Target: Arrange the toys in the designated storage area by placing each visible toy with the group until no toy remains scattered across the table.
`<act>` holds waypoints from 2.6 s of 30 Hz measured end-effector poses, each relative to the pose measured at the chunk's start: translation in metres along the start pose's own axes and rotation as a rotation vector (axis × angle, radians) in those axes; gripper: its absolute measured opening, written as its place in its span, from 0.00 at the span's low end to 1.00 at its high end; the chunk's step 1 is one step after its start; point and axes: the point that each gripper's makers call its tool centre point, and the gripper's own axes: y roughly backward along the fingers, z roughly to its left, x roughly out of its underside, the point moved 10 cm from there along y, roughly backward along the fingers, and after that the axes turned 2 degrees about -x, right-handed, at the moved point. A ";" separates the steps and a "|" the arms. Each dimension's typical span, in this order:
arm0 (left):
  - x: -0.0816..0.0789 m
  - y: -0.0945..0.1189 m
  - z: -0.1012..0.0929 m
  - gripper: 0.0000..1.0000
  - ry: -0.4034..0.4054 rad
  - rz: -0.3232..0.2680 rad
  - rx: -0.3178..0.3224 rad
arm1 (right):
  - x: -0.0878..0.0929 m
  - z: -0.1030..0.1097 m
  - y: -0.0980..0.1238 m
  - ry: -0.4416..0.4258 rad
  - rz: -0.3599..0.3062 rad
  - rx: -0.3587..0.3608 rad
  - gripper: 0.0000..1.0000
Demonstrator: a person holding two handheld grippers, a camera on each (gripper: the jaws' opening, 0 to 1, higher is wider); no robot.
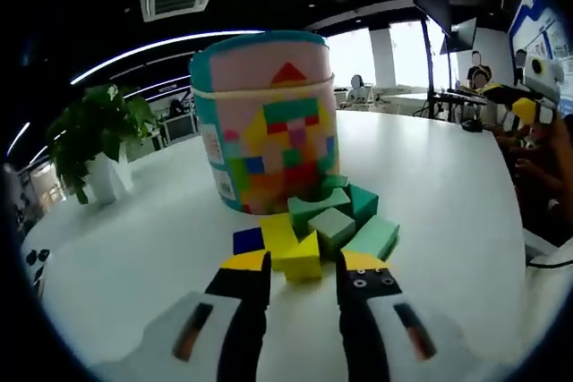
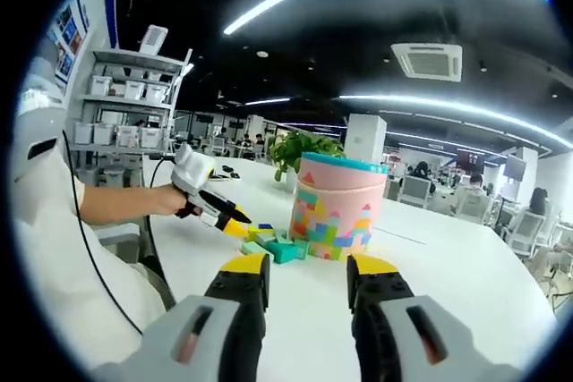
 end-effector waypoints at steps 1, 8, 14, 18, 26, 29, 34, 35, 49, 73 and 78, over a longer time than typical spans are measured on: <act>0.001 -0.002 0.001 0.29 0.001 0.003 0.000 | 0.000 0.000 0.000 0.000 0.000 0.001 0.35; 0.010 0.000 -0.005 0.20 0.005 0.000 0.012 | 0.001 0.000 0.001 0.003 0.002 0.005 0.35; 0.010 0.004 -0.006 0.20 -0.001 -0.012 0.003 | 0.002 0.000 -0.001 -0.001 -0.002 0.007 0.35; 0.011 0.004 -0.009 0.20 0.014 -0.008 0.010 | 0.003 0.001 -0.001 0.003 0.005 0.001 0.34; 0.010 0.007 -0.004 0.18 0.049 -0.068 -0.023 | 0.003 0.001 -0.002 0.005 0.002 -0.001 0.34; 0.010 0.007 0.000 0.26 0.026 -0.051 -0.039 | 0.004 0.001 -0.002 0.002 0.004 0.000 0.34; 0.018 -0.001 -0.003 0.35 0.059 -0.005 -0.013 | 0.005 0.001 -0.003 0.002 0.005 -0.005 0.34; 0.019 -0.003 -0.004 0.35 0.058 -0.002 -0.013 | 0.005 0.001 -0.003 0.002 0.006 -0.005 0.34; 0.016 -0.004 -0.005 0.18 -0.013 -0.037 -0.021 | 0.006 0.001 -0.003 0.007 0.006 -0.004 0.33; -0.018 0.024 0.002 0.13 0.050 -0.195 -0.015 | 0.007 0.000 -0.004 0.007 0.004 -0.003 0.33; -0.022 0.028 0.003 0.13 0.099 -0.234 0.013 | 0.006 0.000 -0.003 0.007 0.001 -0.001 0.33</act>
